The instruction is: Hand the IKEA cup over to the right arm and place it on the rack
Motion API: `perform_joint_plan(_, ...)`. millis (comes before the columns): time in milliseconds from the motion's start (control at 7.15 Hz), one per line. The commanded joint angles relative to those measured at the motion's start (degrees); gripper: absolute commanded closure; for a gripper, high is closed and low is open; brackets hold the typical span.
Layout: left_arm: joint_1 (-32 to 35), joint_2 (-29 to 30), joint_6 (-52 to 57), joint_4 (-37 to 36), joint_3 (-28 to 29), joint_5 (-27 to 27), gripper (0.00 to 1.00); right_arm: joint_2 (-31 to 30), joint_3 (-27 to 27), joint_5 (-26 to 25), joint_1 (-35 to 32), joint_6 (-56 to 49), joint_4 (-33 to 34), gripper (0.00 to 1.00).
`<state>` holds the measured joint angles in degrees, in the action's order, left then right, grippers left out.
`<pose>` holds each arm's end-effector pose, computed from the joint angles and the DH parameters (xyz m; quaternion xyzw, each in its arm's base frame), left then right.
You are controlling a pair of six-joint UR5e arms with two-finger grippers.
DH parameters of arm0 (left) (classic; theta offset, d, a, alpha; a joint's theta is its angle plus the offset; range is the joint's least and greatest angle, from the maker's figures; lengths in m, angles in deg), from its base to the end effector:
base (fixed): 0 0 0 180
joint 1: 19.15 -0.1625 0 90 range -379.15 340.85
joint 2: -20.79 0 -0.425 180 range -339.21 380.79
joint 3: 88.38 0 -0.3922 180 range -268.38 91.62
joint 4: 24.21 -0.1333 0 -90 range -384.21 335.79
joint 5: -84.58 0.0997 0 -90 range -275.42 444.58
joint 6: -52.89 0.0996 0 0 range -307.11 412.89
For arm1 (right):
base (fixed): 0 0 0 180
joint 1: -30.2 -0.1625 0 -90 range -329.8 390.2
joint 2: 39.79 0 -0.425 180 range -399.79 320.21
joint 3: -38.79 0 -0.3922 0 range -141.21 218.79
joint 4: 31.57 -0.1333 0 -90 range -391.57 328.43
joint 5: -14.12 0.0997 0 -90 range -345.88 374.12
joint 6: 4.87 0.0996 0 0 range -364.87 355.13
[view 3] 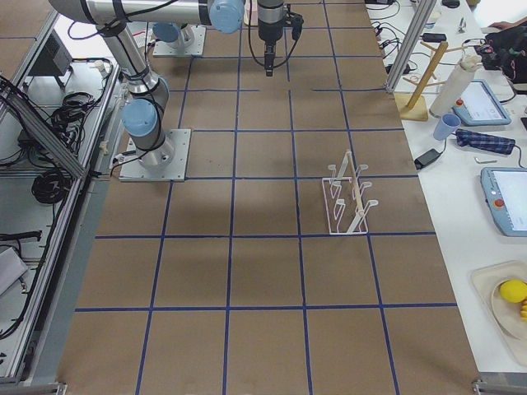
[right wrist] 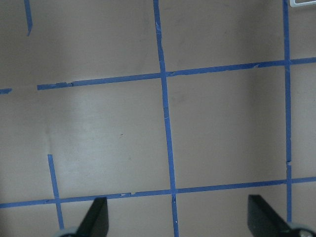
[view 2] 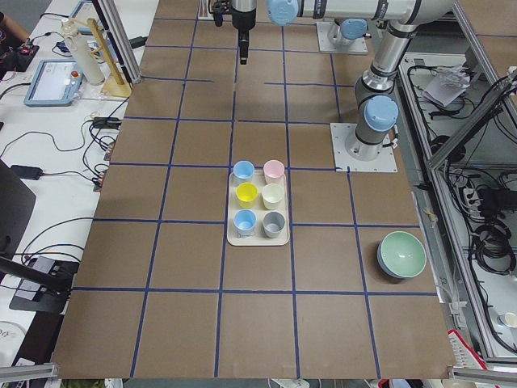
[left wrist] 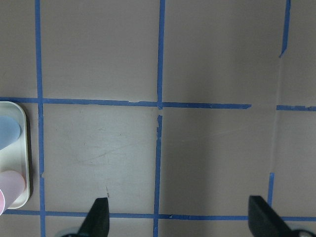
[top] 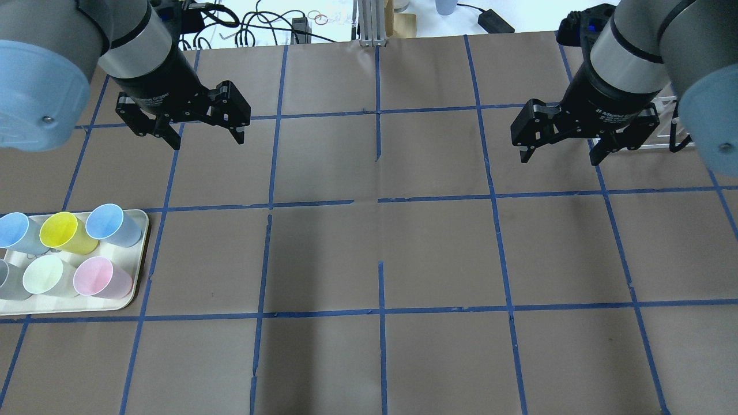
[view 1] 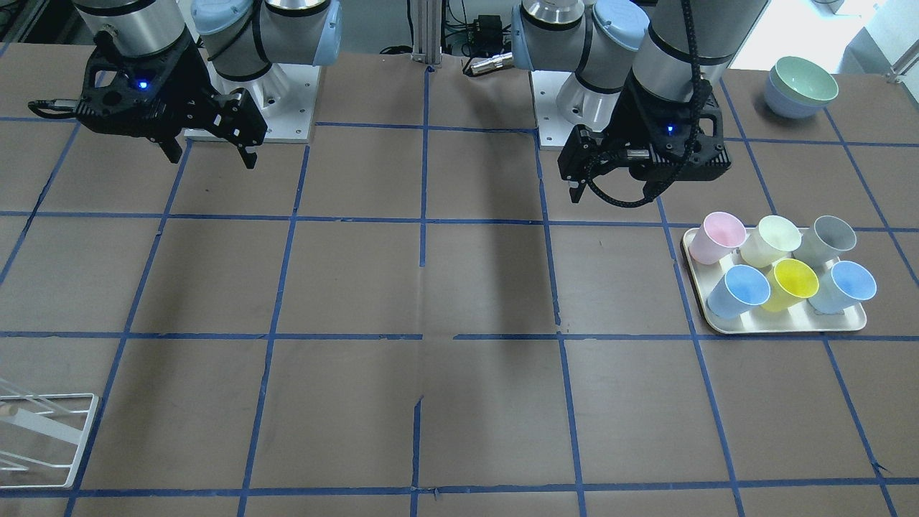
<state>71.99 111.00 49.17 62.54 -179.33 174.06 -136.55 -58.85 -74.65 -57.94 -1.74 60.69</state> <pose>-0.1441 -0.4942 0.4837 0.0224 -0.9996 0.0180 0.0053 0.1209 -0.4484 0.4814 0.0434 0.9989 -0.0119 0.0109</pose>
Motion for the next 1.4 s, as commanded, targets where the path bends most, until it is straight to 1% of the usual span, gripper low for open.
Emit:
perform_joint_plan(0,-0.17,-0.04,0.64,0.00,-0.02,0.00,0.00,0.00,-0.01,0.34,-0.19,-0.05,-0.06,0.00)
perform_joint_plan(280,-0.61,-0.30,1.08,-0.09,-0.02,0.00,0.00,-0.09,-0.01,-0.36,-0.28,0.04,-0.06,0.00)
perform_joint_plan(420,-2.00,-1.00,1.43,0.00,-0.36,0.26,0.00,-0.35,0.08,-0.36,-0.28,0.04,-0.06,0.00)
perform_joint_plan(559,-4.89,-1.44,4.57,0.09,-0.80,0.00,0.00,-0.35,-0.10,-0.44,-0.28,0.04,0.03,0.00)
perform_joint_plan(699,-8.75,-1.53,12.60,0.09,-1.33,-0.09,0.00,-0.27,-0.10,-0.27,-0.19,0.04,0.11,0.00)
perform_joint_plan(979,-18.57,-1.27,24.23,0.26,-1.42,-0.09,0.00,-0.27,-0.27,-0.36,-0.19,0.04,0.03,0.00)
perform_joint_plan(1259,-29.12,-0.75,42.38,0.18,-2.64,0.44,0.00,-0.27,-0.62,-0.36,-0.28,0.04,0.47,0.00)
